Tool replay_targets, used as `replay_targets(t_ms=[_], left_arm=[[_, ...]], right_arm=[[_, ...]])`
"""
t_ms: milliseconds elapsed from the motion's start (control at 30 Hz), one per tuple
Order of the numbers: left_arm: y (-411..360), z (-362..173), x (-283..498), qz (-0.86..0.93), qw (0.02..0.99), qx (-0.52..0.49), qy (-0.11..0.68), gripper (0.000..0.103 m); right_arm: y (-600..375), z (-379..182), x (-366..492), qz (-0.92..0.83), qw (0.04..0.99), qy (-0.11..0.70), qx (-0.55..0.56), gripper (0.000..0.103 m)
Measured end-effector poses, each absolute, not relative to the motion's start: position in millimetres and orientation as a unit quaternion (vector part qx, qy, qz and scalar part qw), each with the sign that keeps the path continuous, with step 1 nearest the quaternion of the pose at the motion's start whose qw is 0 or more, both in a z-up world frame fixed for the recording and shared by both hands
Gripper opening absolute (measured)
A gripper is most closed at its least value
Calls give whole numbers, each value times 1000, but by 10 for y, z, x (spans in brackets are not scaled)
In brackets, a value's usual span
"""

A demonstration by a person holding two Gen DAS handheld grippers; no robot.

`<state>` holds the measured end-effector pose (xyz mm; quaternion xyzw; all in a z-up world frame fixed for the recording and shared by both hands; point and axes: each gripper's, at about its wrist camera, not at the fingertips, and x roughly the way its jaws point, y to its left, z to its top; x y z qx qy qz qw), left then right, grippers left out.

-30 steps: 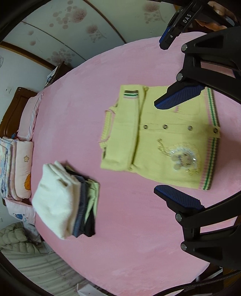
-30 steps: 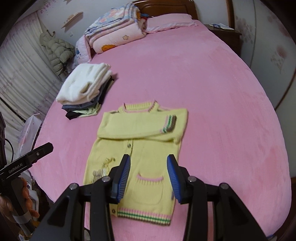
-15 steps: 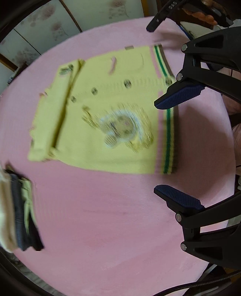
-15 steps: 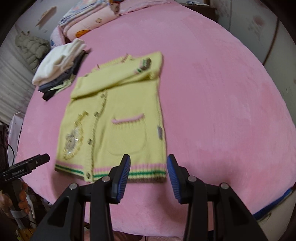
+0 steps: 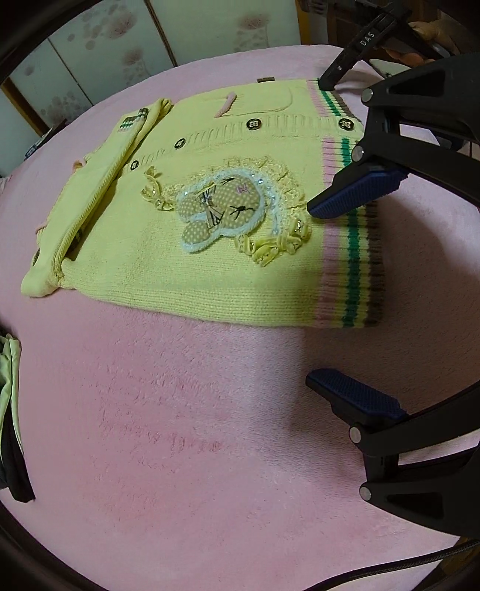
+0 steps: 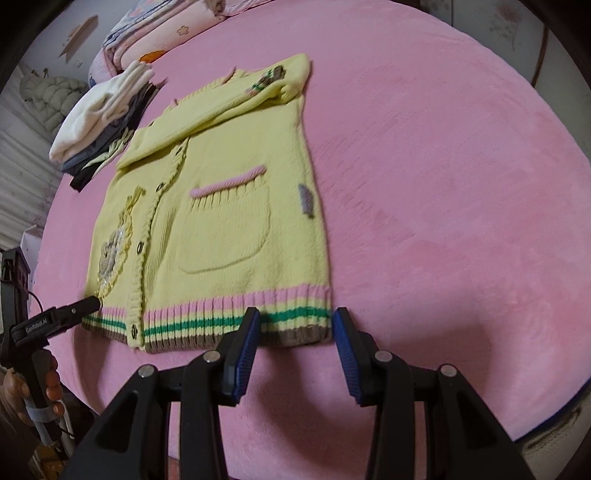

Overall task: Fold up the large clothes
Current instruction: 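Grasp the striped hem with the left gripper while the right gripper grasps it too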

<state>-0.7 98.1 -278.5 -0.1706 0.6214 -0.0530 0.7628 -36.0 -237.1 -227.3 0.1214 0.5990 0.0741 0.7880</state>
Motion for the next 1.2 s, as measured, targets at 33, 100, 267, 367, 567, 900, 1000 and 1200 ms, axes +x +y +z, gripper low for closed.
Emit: replay_targets(t_ms=[33,100,267,367,567,900,1000,1200], left_arm=[[982,-2781,-8,-56,764,-169,620,83],[996,-2775,-16,-64,764,-168,619,83],[950,-2792,9,-75,758,-163,627,42],[897,-2785,32,-83,747,-173,636,10],[801,-2537,94,-83,751,-178,631,8],[1017,-1760,863,-66,764,-322,556,8],[1007,-1675,1298,-51,774,-330,539,8],[986,-1836,2194,-12,789,-322,524,16]], right_arm=[[-2351,-2291,-361,76,788,600,119,41],[-2318,-2299,-371,81,789,597,119,40],[-2293,-2356,-364,101,778,605,138,12],[-2253,-2348,-346,104,776,609,130,10],[-2242,-2177,-280,113,769,616,128,9],[-2407,-1422,489,150,782,573,195,9],[-2478,-1318,945,149,788,555,222,9],[-2565,-1469,1914,135,796,532,255,12]])
